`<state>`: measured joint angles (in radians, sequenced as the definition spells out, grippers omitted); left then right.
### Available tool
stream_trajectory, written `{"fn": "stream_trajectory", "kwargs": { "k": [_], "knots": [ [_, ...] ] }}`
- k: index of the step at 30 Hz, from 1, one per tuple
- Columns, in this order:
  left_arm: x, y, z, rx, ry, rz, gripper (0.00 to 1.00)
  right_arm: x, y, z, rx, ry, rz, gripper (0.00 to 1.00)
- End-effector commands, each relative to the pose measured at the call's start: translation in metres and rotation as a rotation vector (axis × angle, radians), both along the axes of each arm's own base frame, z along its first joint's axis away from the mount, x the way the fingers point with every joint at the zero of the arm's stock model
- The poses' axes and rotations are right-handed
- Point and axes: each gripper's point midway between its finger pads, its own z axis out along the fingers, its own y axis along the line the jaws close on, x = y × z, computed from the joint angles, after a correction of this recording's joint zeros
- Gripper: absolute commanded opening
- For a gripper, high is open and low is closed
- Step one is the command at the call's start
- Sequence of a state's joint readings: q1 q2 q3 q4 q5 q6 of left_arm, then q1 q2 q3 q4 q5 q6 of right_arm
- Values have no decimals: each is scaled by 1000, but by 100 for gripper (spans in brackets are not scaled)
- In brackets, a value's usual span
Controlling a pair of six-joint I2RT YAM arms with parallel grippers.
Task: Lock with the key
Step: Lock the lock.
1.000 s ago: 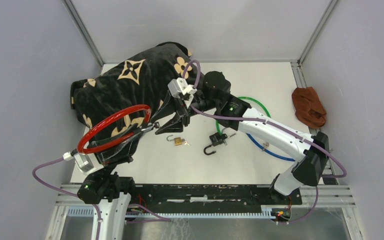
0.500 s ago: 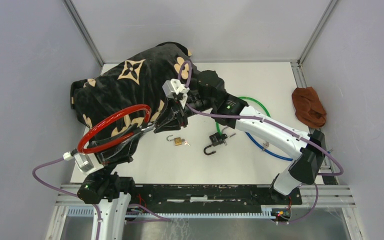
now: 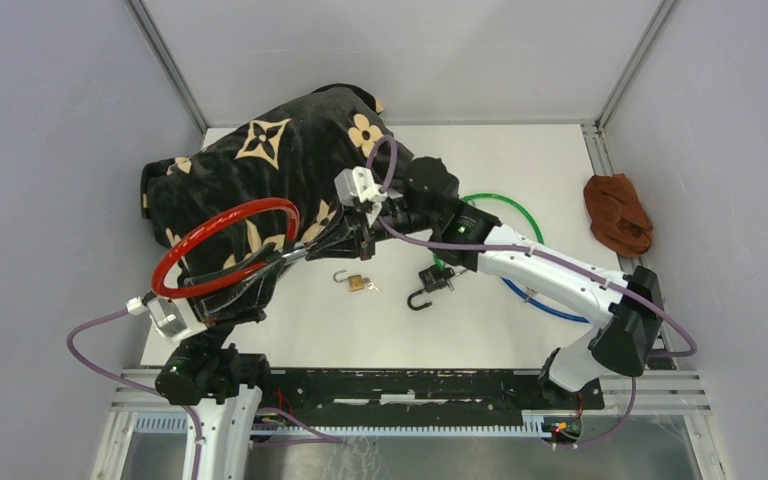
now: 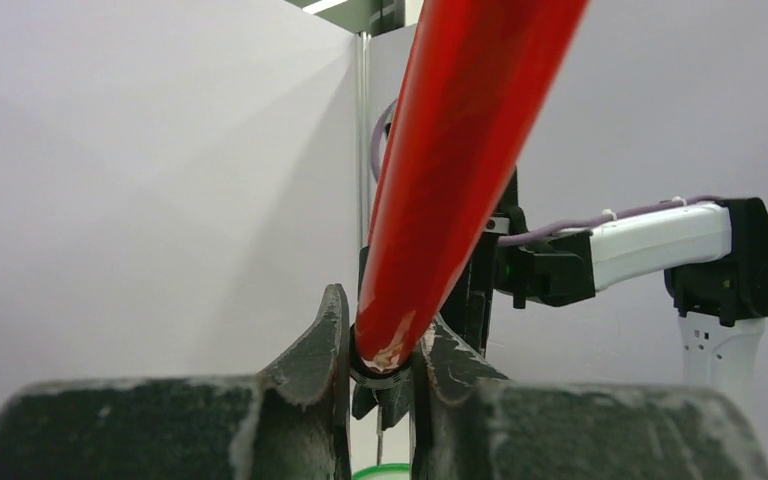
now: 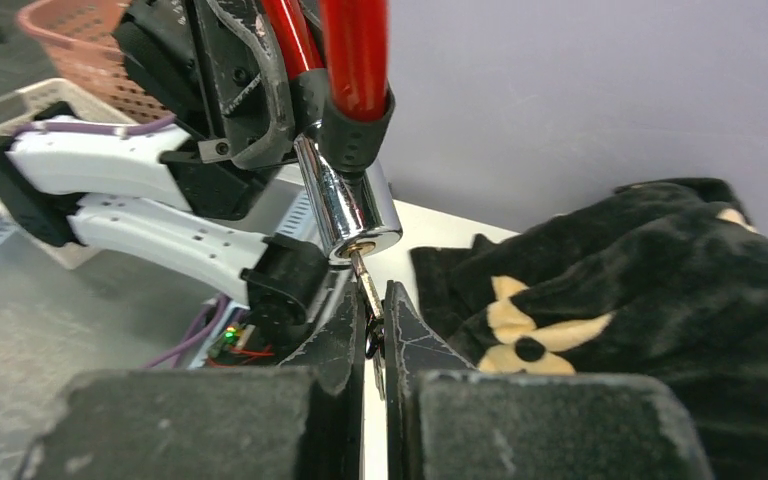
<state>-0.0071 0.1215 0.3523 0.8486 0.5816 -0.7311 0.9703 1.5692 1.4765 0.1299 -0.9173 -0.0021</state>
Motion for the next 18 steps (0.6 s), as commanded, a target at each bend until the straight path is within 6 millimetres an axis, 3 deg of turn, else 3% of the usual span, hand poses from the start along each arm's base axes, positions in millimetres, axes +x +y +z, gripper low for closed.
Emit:
{"fn": "stream_trajectory", "kwargs": {
  "k": [1, 5, 11, 15, 18],
  "knots": [
    [20, 12, -4, -137, 158, -25, 2, 2, -12, 60, 270, -196, -165, 0],
    [34, 12, -18, -167, 262, -46, 2, 3, -6, 59, 297, -291, -258, 0],
    [33, 10, -19, -132, 231, -25, 2, 8, 2, 46, 257, -292, -260, 0],
    [29, 17, -11, -147, 172, 20, 2, 16, -3, 28, 219, -305, -282, 0],
    [25, 23, -1, -180, 122, 45, 2, 29, -15, 3, 173, -299, -300, 0]
  ]
}}
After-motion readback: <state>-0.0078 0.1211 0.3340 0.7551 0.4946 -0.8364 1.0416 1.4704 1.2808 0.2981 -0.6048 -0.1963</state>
